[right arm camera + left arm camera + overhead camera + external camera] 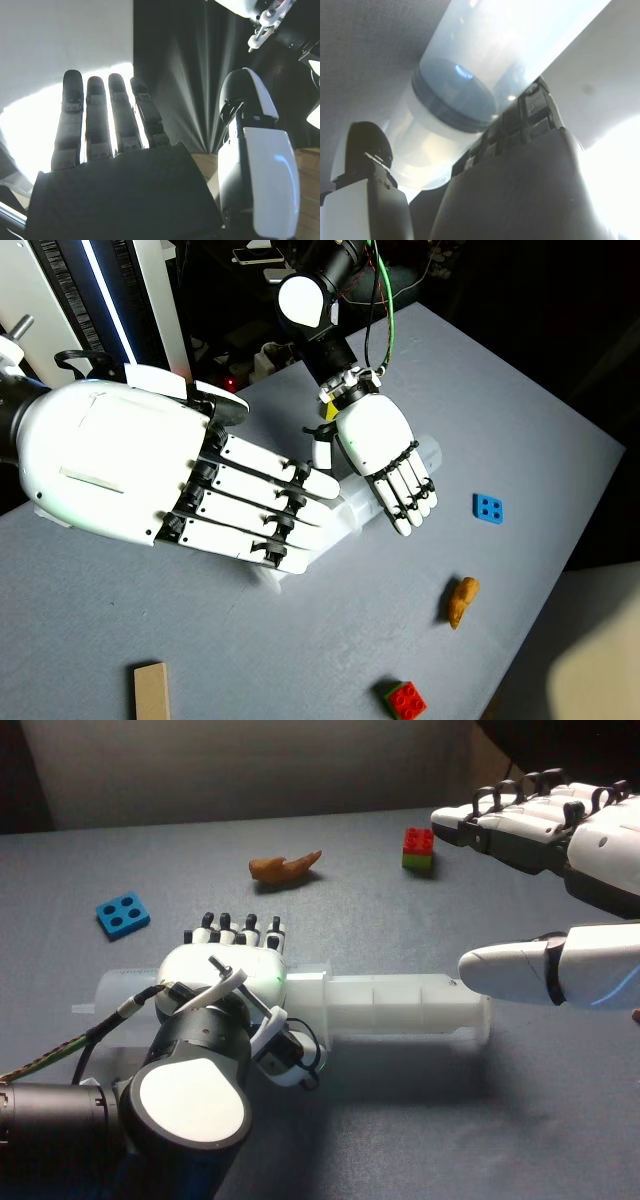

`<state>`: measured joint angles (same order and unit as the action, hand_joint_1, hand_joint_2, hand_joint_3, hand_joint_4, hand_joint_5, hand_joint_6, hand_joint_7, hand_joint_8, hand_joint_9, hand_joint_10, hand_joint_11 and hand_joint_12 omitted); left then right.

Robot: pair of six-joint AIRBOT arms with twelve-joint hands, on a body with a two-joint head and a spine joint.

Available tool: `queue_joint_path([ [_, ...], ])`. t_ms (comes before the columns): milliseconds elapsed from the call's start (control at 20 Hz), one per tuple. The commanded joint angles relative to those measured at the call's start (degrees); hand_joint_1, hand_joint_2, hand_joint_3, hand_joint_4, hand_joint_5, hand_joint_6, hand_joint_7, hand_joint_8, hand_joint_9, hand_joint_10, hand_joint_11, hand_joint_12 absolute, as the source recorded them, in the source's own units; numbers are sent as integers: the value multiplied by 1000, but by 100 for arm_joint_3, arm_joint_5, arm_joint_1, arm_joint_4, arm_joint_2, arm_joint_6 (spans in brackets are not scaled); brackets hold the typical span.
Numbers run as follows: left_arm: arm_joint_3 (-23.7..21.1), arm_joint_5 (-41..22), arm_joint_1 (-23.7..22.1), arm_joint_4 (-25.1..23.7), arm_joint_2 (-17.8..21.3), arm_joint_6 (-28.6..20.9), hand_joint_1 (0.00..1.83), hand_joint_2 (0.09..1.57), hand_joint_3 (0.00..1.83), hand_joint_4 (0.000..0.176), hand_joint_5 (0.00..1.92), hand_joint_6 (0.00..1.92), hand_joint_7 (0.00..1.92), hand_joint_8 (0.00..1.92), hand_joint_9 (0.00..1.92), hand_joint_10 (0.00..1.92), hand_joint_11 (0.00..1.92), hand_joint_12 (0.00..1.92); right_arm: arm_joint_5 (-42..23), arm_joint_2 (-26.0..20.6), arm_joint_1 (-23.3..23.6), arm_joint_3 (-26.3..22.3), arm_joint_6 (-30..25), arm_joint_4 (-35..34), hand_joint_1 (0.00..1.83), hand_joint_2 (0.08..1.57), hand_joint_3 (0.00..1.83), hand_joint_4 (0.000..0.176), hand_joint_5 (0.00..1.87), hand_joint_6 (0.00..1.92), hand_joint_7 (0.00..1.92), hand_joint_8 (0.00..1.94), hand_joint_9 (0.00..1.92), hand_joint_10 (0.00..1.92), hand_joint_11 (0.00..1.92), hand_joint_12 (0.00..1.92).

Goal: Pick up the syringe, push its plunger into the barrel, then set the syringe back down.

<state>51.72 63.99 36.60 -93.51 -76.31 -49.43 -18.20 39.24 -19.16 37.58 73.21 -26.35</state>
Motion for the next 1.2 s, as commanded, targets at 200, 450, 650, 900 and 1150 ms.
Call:
queue_joint_path([
  [200,74,145,8,-414,-39,-1,613,1081,0,0,82,9,9,2,26,4,0,159,-669,-29,74,-12,-14,61,174,1119,0,0,61,2,95,3,72,3,0,460],
  [450,72,108,10,-464,-34,-62,791,1013,0,0,328,26,317,20,285,25,0,727,-670,-29,74,-12,-14,61,169,1125,1,0,59,4,84,3,61,2,0,386],
  [650,45,104,34,-499,-36,-62,1025,1035,1,0,575,23,675,24,685,57,287,1011,-678,-30,74,-12,-14,61,182,1118,0,0,67,2,84,2,55,2,0,281],
  [900,-8,-7,54,-623,-28,-63,1339,1089,1,0,835,825,992,725,1012,822,808,913,-689,-33,71,-12,-14,61,165,1120,0,0,74,3,104,6,73,7,0,293],
  [1150,-75,-297,135,-1399,36,-524,1389,1091,0,0,1024,695,1006,1059,985,1192,918,1245,-689,-33,70,-12,-14,61,166,1119,0,0,71,4,111,4,75,3,0,319],
])
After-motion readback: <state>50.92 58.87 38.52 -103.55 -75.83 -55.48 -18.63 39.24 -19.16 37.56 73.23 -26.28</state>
